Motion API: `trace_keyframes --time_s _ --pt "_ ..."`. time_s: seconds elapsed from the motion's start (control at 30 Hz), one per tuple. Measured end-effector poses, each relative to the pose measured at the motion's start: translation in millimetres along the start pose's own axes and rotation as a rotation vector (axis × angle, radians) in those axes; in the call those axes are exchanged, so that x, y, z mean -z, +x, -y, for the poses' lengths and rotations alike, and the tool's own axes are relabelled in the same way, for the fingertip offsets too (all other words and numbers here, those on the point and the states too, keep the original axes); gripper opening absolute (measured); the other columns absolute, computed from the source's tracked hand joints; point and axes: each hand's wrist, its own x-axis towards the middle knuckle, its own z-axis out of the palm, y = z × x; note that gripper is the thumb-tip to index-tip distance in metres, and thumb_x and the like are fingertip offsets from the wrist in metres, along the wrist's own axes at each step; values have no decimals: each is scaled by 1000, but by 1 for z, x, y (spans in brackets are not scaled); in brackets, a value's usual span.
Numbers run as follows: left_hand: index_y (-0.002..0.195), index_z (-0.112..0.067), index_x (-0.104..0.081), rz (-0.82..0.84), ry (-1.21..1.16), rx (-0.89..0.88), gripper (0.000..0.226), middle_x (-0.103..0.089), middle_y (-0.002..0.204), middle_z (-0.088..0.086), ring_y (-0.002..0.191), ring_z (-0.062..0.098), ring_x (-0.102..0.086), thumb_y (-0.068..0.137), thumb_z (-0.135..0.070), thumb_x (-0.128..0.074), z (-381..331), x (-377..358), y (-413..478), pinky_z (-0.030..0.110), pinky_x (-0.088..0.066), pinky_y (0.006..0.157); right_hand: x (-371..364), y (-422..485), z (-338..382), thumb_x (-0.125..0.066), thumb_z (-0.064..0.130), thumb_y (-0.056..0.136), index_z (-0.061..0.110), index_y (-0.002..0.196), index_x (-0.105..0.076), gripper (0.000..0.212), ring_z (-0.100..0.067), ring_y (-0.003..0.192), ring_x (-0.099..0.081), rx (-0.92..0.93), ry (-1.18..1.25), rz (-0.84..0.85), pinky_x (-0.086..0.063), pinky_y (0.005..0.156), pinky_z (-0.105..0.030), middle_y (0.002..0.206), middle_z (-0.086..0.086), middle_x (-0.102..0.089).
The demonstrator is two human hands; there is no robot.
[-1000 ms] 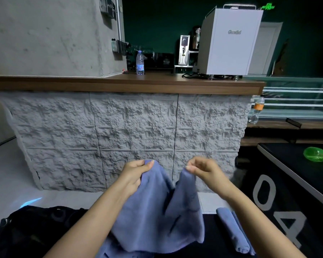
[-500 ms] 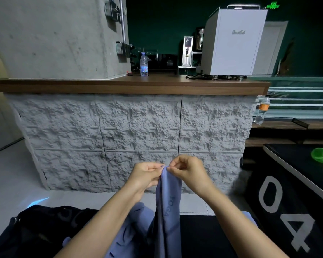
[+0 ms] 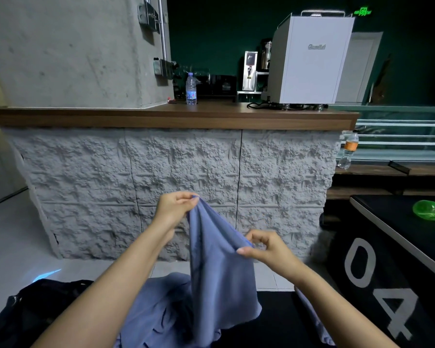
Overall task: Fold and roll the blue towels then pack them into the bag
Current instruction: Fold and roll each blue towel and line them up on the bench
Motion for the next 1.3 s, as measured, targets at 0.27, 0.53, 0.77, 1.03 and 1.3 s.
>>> trace_keyframes --time_s 0.27,0.53,0.77,1.03,1.3 --pt "96 -2 -66 -186 17 -22 13 -62 74 3 67 11 -53 84 1 -64 22 58 43 21 -44 66 53 -39 -61 -52 70 79 30 81 -55 40 12 83 -42 154 -758 38 -29 79 -6 71 27 -46" --pt "103 3 -64 -181 22 24 18 -63 73 1 65 7 -55 85 2 -62 52 83 43 15 -45 65 77 -19 -62 -59 35 88 28 76 -65 15 -9 91 -51 79 -737 -229 -36 75 -17 96 29 -59" --pt "90 -6 -67 -159 -54 -109 11 -68 74 -4 69 5 -60 84 2 -62 31 92 23 14 -49 69 82 4 -31 -72 4 80 13 97 -72 19 -17 74 -59 57 -565 -626 -43 67 -23 78 -2 -67" --pt "96 -1 -62 55 -363 68 13 -68 84 7 76 12 -64 87 -2 -54 40 119 4 17 -54 68 84 -8 -21 -62 16 87 2 74 -58 20 -10 68 -47 -144 312 -321 -40 61 -15 73 -8 -51" --pt "76 -6 -65 -214 -285 312 11 -69 58 2 45 7 -62 82 3 -63 46 57 9 17 -53 48 39 27 -15 -68 2 83 6 60 -60 25 -7 40 -46 -351 306 -637 -45 42 -16 46 -1 -52"
